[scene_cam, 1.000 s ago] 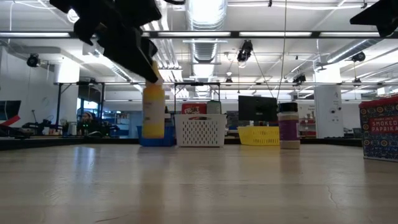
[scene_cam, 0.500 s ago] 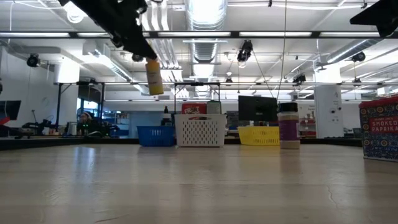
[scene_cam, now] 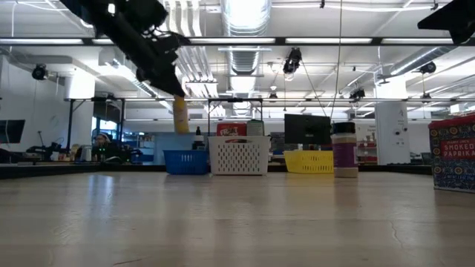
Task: Pick & Place Kitchen Items
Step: Put the large yellow food coloring bottle into the blue bin
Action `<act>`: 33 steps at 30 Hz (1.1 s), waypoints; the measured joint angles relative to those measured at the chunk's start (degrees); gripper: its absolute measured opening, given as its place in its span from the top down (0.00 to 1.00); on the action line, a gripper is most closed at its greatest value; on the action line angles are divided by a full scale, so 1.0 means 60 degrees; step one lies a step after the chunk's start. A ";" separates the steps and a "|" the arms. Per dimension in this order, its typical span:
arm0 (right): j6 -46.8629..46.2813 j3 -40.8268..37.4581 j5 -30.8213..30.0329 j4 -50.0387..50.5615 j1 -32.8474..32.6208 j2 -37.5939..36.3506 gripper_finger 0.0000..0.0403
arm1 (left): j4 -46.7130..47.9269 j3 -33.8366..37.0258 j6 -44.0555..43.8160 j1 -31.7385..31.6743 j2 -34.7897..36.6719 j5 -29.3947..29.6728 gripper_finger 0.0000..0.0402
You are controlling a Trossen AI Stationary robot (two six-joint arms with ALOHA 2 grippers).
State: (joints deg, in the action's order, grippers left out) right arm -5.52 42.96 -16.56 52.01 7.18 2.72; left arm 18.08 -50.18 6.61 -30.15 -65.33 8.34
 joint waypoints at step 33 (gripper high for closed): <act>0.0002 0.0000 0.0000 -0.0002 0.0000 0.0000 0.98 | -0.1237 0.0132 0.0123 -0.0599 -0.2006 -0.0375 0.67</act>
State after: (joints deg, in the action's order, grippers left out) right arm -5.51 42.96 -16.56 52.00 7.18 2.72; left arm 10.66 -49.38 7.35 -33.74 -77.36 6.09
